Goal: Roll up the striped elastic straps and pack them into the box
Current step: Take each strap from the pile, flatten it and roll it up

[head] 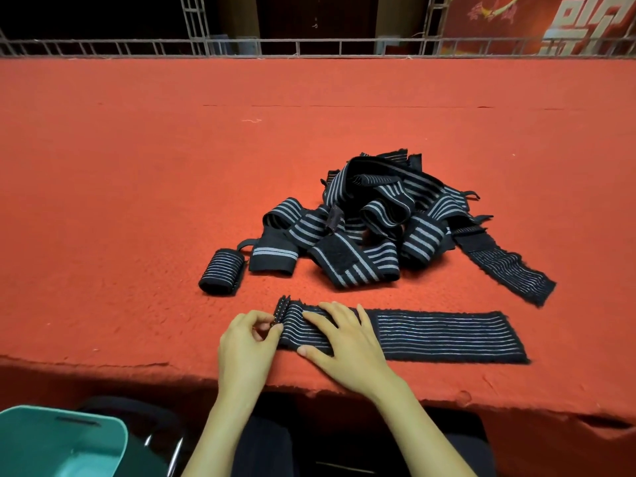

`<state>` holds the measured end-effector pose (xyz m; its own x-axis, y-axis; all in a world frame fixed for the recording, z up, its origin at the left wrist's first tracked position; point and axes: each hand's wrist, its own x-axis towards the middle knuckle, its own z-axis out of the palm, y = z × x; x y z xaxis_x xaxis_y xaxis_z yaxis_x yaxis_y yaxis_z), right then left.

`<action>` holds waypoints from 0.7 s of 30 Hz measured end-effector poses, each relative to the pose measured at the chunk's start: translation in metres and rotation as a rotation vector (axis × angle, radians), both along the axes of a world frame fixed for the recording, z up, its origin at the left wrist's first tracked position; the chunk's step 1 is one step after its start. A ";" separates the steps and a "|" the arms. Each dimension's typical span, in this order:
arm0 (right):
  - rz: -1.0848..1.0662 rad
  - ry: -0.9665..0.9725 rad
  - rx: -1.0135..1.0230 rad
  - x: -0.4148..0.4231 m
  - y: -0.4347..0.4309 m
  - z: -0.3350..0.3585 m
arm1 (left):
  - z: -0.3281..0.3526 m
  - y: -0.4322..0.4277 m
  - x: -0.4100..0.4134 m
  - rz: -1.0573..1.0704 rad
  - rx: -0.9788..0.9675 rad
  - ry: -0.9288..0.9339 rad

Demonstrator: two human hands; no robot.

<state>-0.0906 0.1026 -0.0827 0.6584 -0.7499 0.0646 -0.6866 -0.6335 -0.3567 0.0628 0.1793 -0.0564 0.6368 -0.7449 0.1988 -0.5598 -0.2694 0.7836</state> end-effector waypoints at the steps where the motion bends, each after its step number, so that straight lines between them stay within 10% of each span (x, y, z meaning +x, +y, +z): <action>1: 0.005 0.021 -0.001 0.000 0.000 0.001 | -0.001 -0.001 -0.001 0.000 0.004 -0.027; 21: -0.112 0.016 0.071 -0.046 -0.008 0.012 | 0.001 -0.006 0.003 -0.164 0.355 -0.231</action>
